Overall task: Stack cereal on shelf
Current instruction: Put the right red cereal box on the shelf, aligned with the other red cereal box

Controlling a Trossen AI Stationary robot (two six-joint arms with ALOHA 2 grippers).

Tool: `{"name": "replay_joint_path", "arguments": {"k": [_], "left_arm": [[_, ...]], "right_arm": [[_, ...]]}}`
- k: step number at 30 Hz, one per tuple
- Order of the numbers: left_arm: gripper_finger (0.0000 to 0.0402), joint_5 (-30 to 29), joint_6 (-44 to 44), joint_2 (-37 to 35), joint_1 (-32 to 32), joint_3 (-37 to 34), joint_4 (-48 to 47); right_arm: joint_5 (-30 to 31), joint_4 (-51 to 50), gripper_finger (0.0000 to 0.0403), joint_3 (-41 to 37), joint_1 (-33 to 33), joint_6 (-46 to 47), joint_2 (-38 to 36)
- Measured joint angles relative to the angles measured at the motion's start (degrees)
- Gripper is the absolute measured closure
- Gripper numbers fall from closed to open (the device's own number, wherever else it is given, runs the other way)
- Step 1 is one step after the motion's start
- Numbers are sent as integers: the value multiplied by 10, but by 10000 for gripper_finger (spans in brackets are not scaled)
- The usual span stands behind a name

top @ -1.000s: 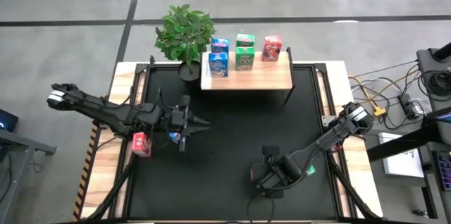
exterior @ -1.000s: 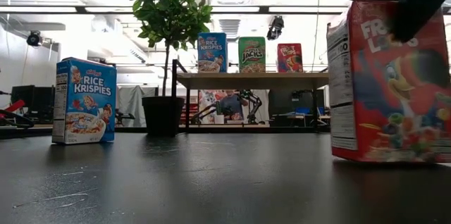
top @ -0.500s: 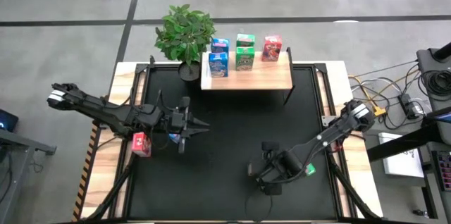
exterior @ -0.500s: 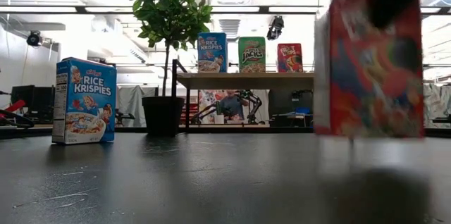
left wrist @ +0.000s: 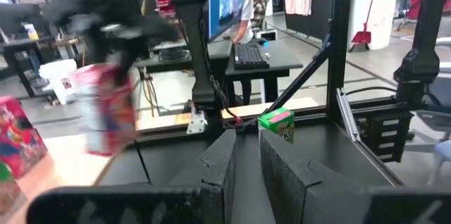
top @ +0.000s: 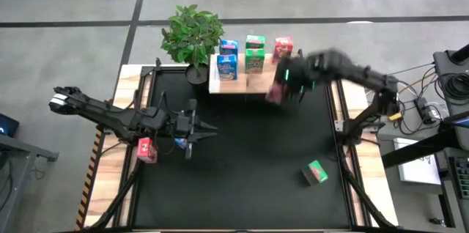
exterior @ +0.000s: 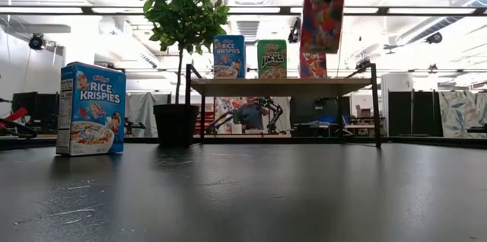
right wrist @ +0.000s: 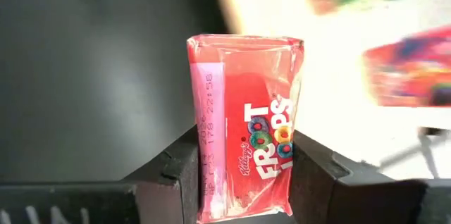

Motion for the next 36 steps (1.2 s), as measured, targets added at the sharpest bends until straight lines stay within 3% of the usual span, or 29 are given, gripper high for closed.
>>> {"name": "replay_joint_path", "arguments": {"k": [4,9,17,28,36], "left_arm": [[352,0,27,0,0,16,0],[352,0,50,-1,0,30,0],[352,-1,76,-1,0,31,0],[352,-2,104,-1,0,31,-1],[352,-66,159,-7,4,15,-30]], "right_arm": [[-79,45,255,4,-153,-131,3],[-106,43,255,-7,-242,-196,22],[-104,41,249,-19,-249,-222,56],[-104,49,157,-9,-245,-189,63],[-104,9,123,51,-240,-151,62]]}}
